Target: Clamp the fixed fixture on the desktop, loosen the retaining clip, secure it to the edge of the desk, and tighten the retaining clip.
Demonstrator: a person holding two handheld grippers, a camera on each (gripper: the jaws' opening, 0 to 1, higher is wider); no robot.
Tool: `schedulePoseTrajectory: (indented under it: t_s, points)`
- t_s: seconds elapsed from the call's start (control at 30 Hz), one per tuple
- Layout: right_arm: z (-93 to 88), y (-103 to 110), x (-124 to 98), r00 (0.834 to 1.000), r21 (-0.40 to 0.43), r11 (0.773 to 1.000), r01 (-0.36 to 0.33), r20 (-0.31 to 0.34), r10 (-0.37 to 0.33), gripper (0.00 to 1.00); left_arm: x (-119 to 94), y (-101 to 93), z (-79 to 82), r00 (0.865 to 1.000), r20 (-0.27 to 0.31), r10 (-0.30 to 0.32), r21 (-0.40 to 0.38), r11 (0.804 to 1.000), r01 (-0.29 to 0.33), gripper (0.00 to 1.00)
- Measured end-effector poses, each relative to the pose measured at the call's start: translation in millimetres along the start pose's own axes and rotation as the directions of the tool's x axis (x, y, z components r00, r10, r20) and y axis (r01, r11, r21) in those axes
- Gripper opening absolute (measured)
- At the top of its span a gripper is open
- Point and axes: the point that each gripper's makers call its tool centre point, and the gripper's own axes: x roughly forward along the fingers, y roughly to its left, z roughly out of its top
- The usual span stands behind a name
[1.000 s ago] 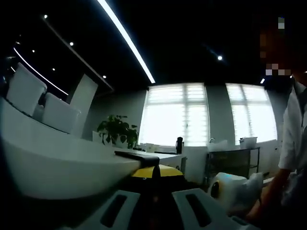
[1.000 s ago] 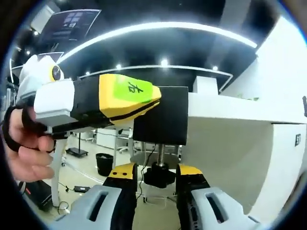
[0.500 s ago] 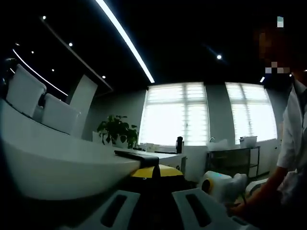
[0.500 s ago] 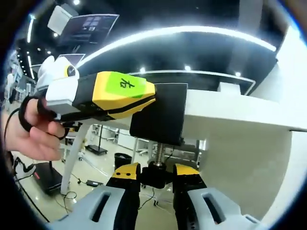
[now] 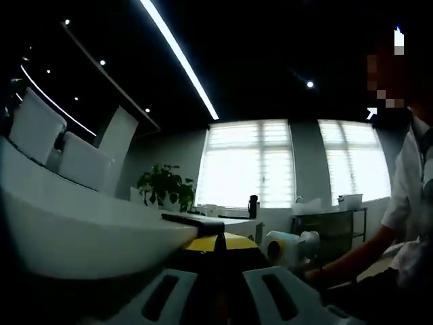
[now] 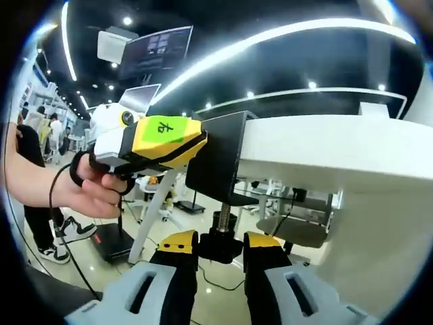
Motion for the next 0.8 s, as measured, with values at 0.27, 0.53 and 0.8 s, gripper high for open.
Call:
schedulePoseTrajectory:
  t_s: [0.27, 0.53, 0.8]
  points:
    - [-3.0, -4.7, -3.7, 0.999, 0.011, 0.999, 0.033, -0.002, -0.033, 0.33, -1.6, -7.5, 8.5, 0.998, 0.049, -0.042, -0.009, 0.999, 0.043, 0.14]
    - [0.4, -6.2, -18.1, 0.998, 0.014, 0.998, 0.068, 0.0, -0.068, 0.33, -6.7, -10.0, 22.2, 0.992, 0.115, -0.055, -0.026, 0.998, 0.058, 0.18]
    - [1.1, -7.8, -29.0, 0.997, 0.005, 0.997, 0.077, -0.008, -0.077, 0.33, -9.2, -11.6, 33.7, 0.988, 0.146, -0.051, -0.024, 0.998, 0.055, 0.22]
